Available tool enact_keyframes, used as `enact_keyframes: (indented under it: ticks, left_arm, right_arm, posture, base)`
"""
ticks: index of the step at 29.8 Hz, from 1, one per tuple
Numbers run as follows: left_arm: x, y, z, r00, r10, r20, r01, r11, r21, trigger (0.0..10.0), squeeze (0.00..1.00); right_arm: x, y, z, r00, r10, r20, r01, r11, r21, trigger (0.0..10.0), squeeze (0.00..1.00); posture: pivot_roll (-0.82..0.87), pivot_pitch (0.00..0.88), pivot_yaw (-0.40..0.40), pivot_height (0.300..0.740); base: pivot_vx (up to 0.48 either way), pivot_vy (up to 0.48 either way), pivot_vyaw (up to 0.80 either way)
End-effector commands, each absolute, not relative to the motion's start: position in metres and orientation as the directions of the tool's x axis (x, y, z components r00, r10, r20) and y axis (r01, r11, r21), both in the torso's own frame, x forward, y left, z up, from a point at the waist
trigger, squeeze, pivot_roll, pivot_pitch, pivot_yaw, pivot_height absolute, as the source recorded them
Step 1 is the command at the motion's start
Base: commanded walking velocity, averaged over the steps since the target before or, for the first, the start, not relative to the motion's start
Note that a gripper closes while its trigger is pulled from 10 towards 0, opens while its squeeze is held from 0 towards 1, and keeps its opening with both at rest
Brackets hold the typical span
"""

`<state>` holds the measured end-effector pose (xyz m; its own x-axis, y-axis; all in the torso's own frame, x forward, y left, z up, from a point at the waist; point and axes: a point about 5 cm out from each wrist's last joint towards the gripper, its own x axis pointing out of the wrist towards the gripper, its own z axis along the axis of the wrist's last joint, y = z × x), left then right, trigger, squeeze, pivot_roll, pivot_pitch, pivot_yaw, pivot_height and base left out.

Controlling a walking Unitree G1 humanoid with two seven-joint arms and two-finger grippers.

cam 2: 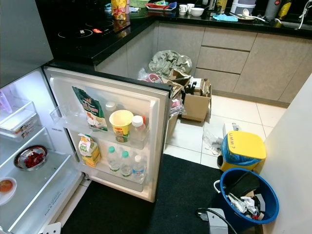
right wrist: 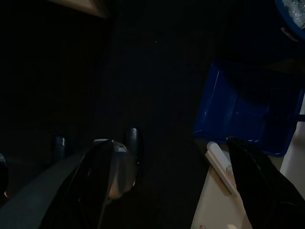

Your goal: Restocking fridge

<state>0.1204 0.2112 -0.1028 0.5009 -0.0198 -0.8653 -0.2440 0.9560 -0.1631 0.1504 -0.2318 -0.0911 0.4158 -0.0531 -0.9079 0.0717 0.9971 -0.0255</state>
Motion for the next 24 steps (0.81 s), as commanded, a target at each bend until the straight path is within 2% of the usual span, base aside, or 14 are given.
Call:
enact_keyframes:
  ticks: [1, 10, 24]
  left_arm:
    - [0.1208, 0.2077, -0.1034, 0.497, -0.031, -0.867, -0.236, 0.957, -0.169, 10.0, 0.0]
    - [0.1233, 0.2083, -0.1026, 0.498, -0.032, -0.867, -0.209, 0.965, -0.156, 10.0, 0.0]
    - [0.1203, 0.2089, -0.1036, 0.489, -0.018, -0.872, -0.228, 0.962, -0.148, 10.0, 0.0]
  right_arm:
    - [0.1468, -0.2351, -0.0916, 0.403, -0.062, -0.913, 0.068, 0.997, -0.038, 10.0, 0.0]
    - [0.1472, -0.2306, -0.0924, 0.412, -0.044, -0.91, 0.064, 0.998, -0.019, 10.0, 0.0]
    - [0.1432, -0.2293, -0.0941, 0.403, -0.034, -0.915, 0.043, 0.999, -0.018, 10.0, 0.0]
  posture:
    - [-0.05, 0.0, -0.016, 0.74]
    - [-0.05, 0.0, -0.017, 0.74]
    - [-0.05, 0.0, -0.017, 0.74]
  base:
    - [0.0, 0.0, -0.74]
    - [0.0, -0.055, 0.0]
    - [0.0, -0.42, 0.0]
